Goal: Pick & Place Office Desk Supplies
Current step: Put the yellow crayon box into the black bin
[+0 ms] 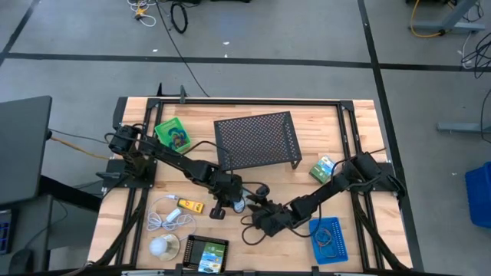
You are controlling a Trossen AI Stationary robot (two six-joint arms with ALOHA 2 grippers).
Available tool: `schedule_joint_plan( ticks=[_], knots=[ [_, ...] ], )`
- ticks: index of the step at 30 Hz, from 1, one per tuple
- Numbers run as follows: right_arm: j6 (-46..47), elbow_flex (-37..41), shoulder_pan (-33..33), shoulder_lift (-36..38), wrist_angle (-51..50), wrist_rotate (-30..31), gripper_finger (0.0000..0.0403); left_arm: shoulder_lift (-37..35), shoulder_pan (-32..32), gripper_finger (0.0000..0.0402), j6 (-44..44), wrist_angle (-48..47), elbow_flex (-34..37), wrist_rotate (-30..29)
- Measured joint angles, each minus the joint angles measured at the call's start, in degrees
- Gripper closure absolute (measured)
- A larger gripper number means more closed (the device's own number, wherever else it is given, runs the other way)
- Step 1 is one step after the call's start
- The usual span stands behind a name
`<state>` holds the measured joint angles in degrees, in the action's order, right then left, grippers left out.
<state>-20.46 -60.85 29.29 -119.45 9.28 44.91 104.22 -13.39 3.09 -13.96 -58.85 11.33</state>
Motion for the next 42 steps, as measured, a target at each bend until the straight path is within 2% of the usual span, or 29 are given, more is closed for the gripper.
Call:
schedule_joint_plan(
  ticks=[7, 11, 19, 25, 29, 37, 42],
  knots=[
    [0.2, 0.0, 2.1, 0.0, -3.2, -3.0, 0.0194, 0.0, 0.0, 0.04, 0.2, -0.2, 0.0, -0.3],
    [3.3, -0.4, 3.1, 0.1, -5.9, -4.5, 0.0194, 0.0, 0.3, 0.04, 0.1, 0.1, 0.0, -0.9],
    [9.2, -2.0, 1.3, 0.0, -12.0, -6.1, 0.0183, 0.0, 2.1, 0.04, -0.8, 3.2, 0.0, -0.5],
    [9.5, -2.0, -0.4, 0.0, -12.4, -4.9, 0.0181, 0.0, 3.1, 0.04, -1.3, 3.3, 0.0, -0.4],
    [9.1, -2.0, -1.9, -0.3, -13.3, -1.3, 0.0181, 1.0, 3.0, 0.04, -2.1, 3.7, 0.0, 0.3],
    [7.8, -2.2, -2.6, -0.8, -12.4, -1.1, 0.0182, 3.6, 3.1, 0.04, -1.8, 6.5, -0.3, 2.8],
    [7.0, -2.3, -1.2, -0.8, -12.1, 1.0, 0.021, 3.2, 3.0, 0.04, -1.8, 6.3, -0.2, 2.7]
  ],
)
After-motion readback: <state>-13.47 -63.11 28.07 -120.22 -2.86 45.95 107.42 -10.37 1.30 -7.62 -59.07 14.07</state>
